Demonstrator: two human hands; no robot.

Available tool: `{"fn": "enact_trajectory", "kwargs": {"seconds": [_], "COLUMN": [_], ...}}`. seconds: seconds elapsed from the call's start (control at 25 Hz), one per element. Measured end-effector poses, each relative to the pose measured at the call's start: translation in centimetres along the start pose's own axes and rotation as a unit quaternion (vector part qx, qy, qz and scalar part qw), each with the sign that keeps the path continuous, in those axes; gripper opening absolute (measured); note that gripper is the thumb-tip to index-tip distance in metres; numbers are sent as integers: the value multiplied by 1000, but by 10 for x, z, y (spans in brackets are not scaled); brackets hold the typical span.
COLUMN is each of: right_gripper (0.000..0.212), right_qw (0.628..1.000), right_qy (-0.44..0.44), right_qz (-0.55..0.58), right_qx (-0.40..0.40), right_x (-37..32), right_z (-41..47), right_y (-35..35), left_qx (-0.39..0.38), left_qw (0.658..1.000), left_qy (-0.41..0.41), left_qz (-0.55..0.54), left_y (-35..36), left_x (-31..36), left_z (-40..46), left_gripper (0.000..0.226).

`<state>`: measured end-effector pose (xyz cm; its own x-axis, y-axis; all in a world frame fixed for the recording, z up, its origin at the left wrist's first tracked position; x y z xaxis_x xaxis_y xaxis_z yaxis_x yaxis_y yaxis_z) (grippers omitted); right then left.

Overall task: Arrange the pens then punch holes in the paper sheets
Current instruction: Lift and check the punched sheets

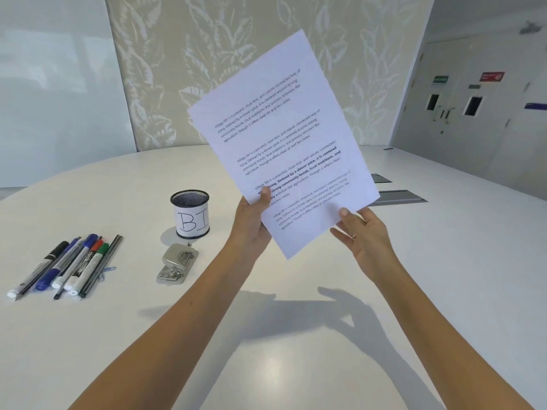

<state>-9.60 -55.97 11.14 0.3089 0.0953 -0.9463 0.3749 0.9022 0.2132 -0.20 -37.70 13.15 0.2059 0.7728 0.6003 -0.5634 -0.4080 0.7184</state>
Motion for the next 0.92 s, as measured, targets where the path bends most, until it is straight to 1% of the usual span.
{"fn": "enact_trajectory", "kwargs": {"seconds": [0.08,0.2,0.32,0.44,0.56,0.64,0.72,0.8,0.84,0.92], "right_gripper": [40,32,25,26,26,27,27,27,28,27], "right_qw": [999,998,997,993,990,989,986,983,981,978], "right_qy": [-12,-48,-71,-88,-93,-96,-104,-114,-122,-140], "right_qz": [24,44,-6,-65,-104,-115,-129,-145,-151,-151], "right_qx": [-23,14,43,30,17,21,21,23,27,42], "right_x": [-1,-9,-20,-33,-44,-50,-55,-57,-57,-57], "right_z": [-1,0,4,5,3,3,3,1,0,-3], "right_y": [17,16,0,-22,-48,-61,-66,-63,-61,-56], "left_qx": [-2,8,57,89,110,109,66,2,-19,-38], "left_qw": [1000,999,996,993,992,992,988,972,965,959], "left_qy": [-5,-17,-11,31,58,39,-5,-33,-32,-20], "left_qz": [-18,-28,-61,-74,-16,42,139,233,261,281], "left_y": [9,10,-8,-32,-56,-70,-71,-61,-55,-44], "left_x": [-9,-14,-4,23,58,72,73,64,59,50], "left_z": [-3,-6,-7,-2,3,8,13,17,17,15], "left_gripper": [38,38,31,22,20,19,20,21,21,21]}}
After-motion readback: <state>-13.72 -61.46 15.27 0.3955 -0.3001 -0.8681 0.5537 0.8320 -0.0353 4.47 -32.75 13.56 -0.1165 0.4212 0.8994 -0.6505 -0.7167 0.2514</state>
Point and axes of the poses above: each hand's wrist, its own z-axis towards the middle knuckle, its own y-axis out of the palm, x = y × z, the point moved 7 cm from there along z, towards the middle knuckle, and after that the axes turned 6 degrees about -z, right-handed, at the moved point
